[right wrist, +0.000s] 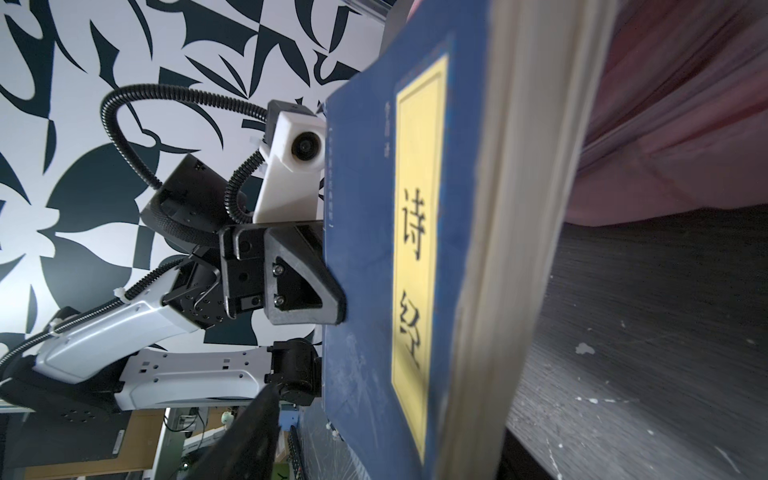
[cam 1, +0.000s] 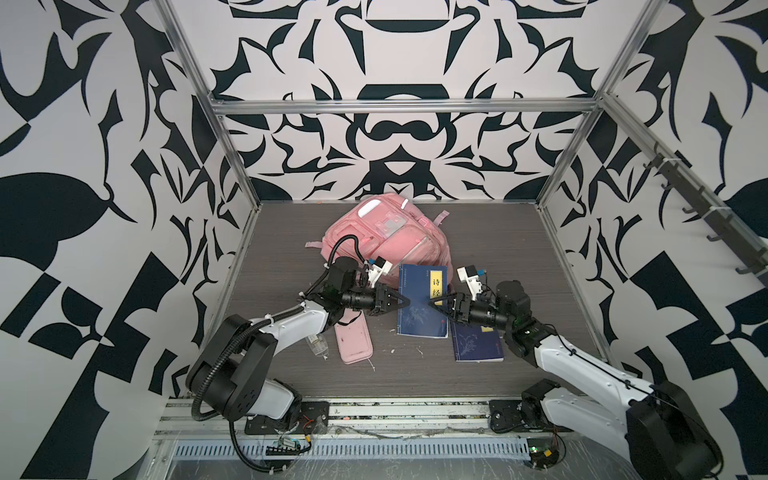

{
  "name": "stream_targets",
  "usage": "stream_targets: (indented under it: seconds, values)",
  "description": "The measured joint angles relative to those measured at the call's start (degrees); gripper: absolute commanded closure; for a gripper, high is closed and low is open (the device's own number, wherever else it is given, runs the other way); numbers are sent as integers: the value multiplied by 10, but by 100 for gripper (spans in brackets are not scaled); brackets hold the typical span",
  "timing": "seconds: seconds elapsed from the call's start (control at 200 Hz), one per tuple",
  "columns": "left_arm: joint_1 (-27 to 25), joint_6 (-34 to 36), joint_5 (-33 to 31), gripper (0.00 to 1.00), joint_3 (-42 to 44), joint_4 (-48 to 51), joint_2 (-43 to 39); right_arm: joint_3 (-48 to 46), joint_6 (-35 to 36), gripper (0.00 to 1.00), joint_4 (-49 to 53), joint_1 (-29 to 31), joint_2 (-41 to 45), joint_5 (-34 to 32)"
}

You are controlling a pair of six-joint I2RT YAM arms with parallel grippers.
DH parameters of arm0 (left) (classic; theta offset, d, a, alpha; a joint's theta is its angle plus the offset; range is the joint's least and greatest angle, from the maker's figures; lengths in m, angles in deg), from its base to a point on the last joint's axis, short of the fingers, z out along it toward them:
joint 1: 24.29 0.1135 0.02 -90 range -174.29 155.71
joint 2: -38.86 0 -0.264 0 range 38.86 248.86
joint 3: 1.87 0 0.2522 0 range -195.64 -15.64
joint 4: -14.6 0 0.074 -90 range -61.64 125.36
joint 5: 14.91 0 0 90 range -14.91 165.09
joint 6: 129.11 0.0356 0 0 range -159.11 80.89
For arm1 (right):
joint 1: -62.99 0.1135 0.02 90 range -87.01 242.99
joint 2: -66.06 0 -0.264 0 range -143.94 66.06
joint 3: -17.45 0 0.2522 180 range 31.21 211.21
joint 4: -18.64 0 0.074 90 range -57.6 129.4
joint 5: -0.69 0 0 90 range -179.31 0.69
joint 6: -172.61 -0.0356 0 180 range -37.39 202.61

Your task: Pack the student bag

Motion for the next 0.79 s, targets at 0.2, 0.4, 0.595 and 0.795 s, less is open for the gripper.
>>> stream_targets:
  seconds: [0.2,0.4,0.595,0.795]
  values:
    - [0,14,-7,100,-3,24,0,4,-8,64,0,1,-8,4]
    - [1,21,-11,100,-4,38,-4,6,-7,79,4,3,-16,5]
    - [1,26,-11,99,-7,49,-4,7,-6,98,17,4,-17,1]
    - [1,38,-14,76,-19,75,-4,19,9,100,50,4,-16,-8]
